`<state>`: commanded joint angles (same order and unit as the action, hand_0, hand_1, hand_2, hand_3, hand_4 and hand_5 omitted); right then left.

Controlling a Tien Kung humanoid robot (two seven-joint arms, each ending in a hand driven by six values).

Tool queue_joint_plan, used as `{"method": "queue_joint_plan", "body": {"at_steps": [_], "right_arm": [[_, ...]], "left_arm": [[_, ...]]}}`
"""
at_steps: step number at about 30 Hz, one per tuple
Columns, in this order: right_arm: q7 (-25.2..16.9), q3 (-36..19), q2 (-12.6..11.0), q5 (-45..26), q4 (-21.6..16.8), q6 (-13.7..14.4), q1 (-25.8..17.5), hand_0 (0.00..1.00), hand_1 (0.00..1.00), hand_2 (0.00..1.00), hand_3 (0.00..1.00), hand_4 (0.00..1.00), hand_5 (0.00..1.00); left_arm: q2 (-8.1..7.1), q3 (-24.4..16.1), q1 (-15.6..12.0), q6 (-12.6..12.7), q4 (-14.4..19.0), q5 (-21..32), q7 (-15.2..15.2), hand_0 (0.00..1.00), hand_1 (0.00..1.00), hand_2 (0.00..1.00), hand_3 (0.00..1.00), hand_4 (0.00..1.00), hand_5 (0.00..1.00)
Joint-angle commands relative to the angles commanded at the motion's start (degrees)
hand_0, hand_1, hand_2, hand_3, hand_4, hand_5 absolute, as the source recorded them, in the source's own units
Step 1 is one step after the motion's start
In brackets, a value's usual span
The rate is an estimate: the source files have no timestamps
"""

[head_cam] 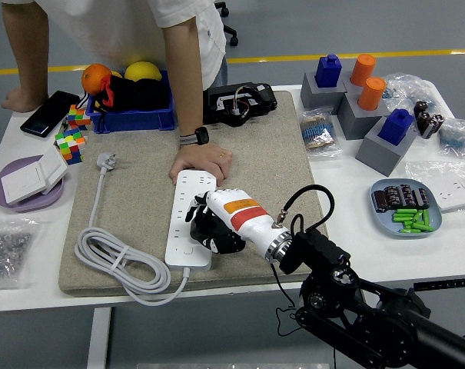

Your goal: Press the white button,pick up the black plug,place it near the board,insert it into the board

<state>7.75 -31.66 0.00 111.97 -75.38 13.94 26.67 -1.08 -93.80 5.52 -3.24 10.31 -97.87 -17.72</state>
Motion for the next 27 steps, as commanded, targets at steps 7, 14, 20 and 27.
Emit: {"method": "queue_joint_plan", "body": {"at_steps": [7, 14, 20, 27], "right_arm": [[-0.1, -0.6, 0.0, 0.0, 0.5, 0.1, 0.3, 0.382, 0.444, 0.491, 0.514, 0.839, 0.002], [-0.2, 0.2, 0.0, -0.4, 1.3, 0.0, 1.5, 0.383, 0.444, 0.49, 0.514, 0.839, 0.002], [-0.1, 1.4, 0.0, -1.1, 1.7, -0.1, 1.7, 0.383, 0.444, 0.492, 0.515, 0.838, 0.002], [-0.5, 3.4, 0.0, -2.0, 2.4, -0.1, 2.8, 0.384, 0.444, 0.492, 0.515, 0.838, 0.002]], "left_arm": [[0.08, -0.7, 0.2, 0.0, 0.0, -0.7, -0.1, 0.649, 0.638, 0.629, 0.67, 0.509, 0.094], [0.12, -1.4, 0.4, 0.1, 0.0, -1.1, -0.2, 0.649, 0.638, 0.628, 0.67, 0.508, 0.095], [0.12, -1.4, 0.2, 0.2, 0.0, -0.4, -0.2, 0.649, 0.638, 0.628, 0.67, 0.506, 0.094], [0.12, -1.7, 0.0, 0.2, 0.0, -0.9, -0.2, 0.649, 0.638, 0.627, 0.67, 0.505, 0.094]]}}
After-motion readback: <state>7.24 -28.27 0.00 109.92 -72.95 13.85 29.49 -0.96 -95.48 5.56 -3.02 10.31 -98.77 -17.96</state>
